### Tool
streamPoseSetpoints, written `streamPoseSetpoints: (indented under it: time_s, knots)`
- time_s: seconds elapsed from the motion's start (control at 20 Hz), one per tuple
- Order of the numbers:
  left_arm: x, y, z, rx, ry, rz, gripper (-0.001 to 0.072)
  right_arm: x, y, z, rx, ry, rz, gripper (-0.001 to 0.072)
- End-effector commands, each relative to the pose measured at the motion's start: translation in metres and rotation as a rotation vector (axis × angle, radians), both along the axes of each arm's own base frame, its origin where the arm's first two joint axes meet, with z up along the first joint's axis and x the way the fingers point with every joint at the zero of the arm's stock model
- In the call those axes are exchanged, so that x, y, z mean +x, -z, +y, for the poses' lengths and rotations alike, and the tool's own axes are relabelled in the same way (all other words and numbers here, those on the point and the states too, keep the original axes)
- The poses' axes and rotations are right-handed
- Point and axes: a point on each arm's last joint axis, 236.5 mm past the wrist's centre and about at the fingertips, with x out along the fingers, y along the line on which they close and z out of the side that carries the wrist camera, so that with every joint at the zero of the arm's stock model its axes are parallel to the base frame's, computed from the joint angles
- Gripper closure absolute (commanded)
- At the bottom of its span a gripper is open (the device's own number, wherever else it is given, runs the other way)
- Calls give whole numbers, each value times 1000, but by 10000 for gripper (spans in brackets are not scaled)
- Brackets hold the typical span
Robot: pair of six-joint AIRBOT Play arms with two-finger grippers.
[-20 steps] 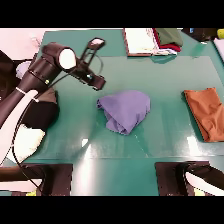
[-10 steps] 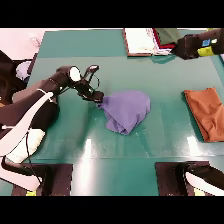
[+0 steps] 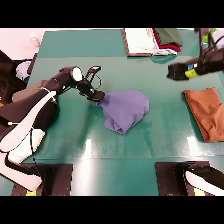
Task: Fold the shirts.
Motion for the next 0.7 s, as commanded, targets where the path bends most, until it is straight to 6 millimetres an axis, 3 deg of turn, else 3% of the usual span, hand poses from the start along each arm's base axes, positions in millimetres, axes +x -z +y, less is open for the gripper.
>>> streamPoseSetpoints:
  time_s: [0.0,0.05,0.2,0.3,0.5,0.65]
  knots:
    - [9,-15,7,42,32,-43,674,-26,83,-28,5,89,213,357]
    - [10,-17,7,39,31,-49,673,-32,109,-24,43,105,273,225]
    - [10,-17,6,37,30,-49,674,-36,165,2,151,118,389,226]
    - [9,-16,7,40,32,-43,673,-30,187,21,182,109,420,226]
    - [7,-16,8,44,36,-36,673,-18,205,50,175,54,437,227]
    - [7,-16,8,45,36,-35,673,-17,216,61,163,24,476,238]
